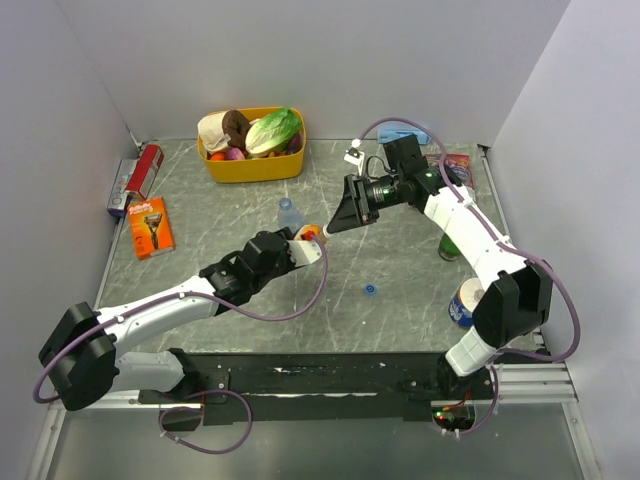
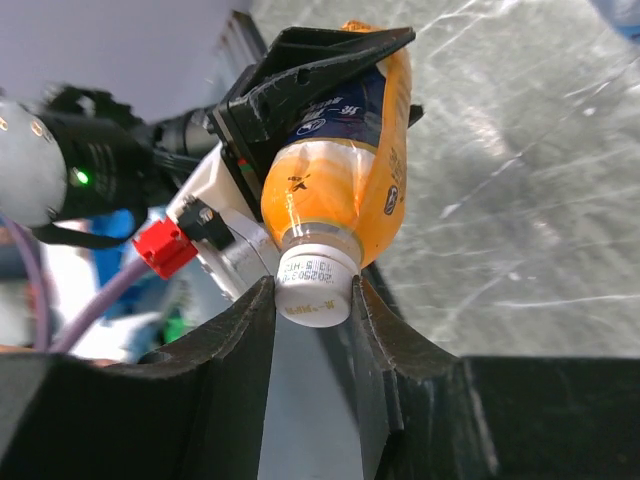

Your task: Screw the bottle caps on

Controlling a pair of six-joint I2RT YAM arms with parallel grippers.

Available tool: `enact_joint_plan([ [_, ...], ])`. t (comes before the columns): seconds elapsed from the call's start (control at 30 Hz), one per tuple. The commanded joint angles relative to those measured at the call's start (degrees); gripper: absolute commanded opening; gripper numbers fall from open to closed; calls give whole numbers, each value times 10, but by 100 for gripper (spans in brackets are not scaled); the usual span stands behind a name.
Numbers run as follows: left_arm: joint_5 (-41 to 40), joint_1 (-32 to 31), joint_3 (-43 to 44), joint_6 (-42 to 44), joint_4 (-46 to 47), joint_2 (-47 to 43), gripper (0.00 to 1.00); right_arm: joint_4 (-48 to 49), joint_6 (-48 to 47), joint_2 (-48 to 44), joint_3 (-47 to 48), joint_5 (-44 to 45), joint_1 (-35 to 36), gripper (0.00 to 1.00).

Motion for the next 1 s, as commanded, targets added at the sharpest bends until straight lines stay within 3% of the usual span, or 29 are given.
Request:
enact_joint_plan([
  [0.0, -2, -9, 11, 1, 115, -11, 1, 21, 67, -2, 1, -40, -3, 0],
  [0.07, 9, -10, 13, -5, 110, -8, 1, 28, 54, -10, 1, -40, -7, 0],
  [0.2, 55, -8, 14, -23, 78, -5, 1, 40, -4, -42, 36, -17, -28, 40],
  [0.3, 122, 3, 16, -64, 60, -10, 1, 60, -52, -67, 61, -20, -46, 53],
  [0.4, 180, 29, 25, -111, 31, -15, 1, 129, -81, -130, -4, -44, -53, 59],
  [0.5, 315, 70, 35, -122, -8, -20, 1, 187, -156, -188, -73, -59, -54, 66],
  [0.67, 454, 96, 55, -86, -64, -25, 1, 114, -359, -217, -78, -42, -27, 69],
  [0.83, 513, 95, 71, -24, -107, -28, 1, 84, -494, -235, -79, 29, 19, 70],
  [0.97, 532, 96, 79, -3, -122, -31, 1, 79, -531, -242, -88, 59, 58, 70],
])
